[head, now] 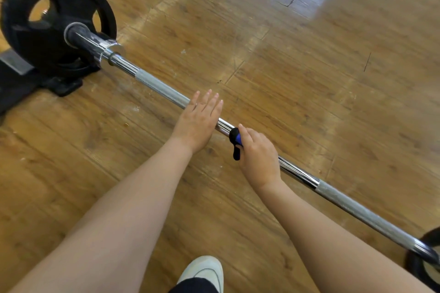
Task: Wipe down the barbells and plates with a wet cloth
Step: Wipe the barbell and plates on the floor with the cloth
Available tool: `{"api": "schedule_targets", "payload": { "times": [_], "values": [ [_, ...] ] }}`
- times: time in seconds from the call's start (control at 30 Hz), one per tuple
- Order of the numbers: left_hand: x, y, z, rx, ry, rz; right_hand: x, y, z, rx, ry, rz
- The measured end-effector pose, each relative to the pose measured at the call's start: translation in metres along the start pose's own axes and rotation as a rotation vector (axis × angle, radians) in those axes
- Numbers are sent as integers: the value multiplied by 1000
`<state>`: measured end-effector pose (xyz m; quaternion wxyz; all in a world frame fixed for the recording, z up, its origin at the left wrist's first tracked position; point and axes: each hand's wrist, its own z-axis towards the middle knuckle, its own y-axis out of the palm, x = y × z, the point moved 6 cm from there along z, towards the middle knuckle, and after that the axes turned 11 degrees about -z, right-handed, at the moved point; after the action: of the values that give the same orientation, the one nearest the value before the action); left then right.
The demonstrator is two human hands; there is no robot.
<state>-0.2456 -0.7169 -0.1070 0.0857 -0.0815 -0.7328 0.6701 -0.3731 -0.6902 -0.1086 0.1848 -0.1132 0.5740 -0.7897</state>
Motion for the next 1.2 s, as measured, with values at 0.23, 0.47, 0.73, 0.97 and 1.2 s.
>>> {"api": "schedule_targets", "payload": {
  "times": [0.23, 0.47, 0.73, 0.97, 1.2],
  "values": [
    [3, -3, 0, -25, 6, -17, 12, -9, -6, -10, -3, 98],
    [2, -4, -3, -32, -8, -40, -14, -6, 19, -73, 27, 97],
    [1, 1, -2, -44, -30, -52, -17, 13, 12, -27, 11, -6],
    [14, -1, 3, -5, 63, -3, 21, -2, -26, -28, -35, -79],
    [35, 2, 20, -16, 152, 68, 4, -8, -15, 46, -192, -101]
  ]
}}
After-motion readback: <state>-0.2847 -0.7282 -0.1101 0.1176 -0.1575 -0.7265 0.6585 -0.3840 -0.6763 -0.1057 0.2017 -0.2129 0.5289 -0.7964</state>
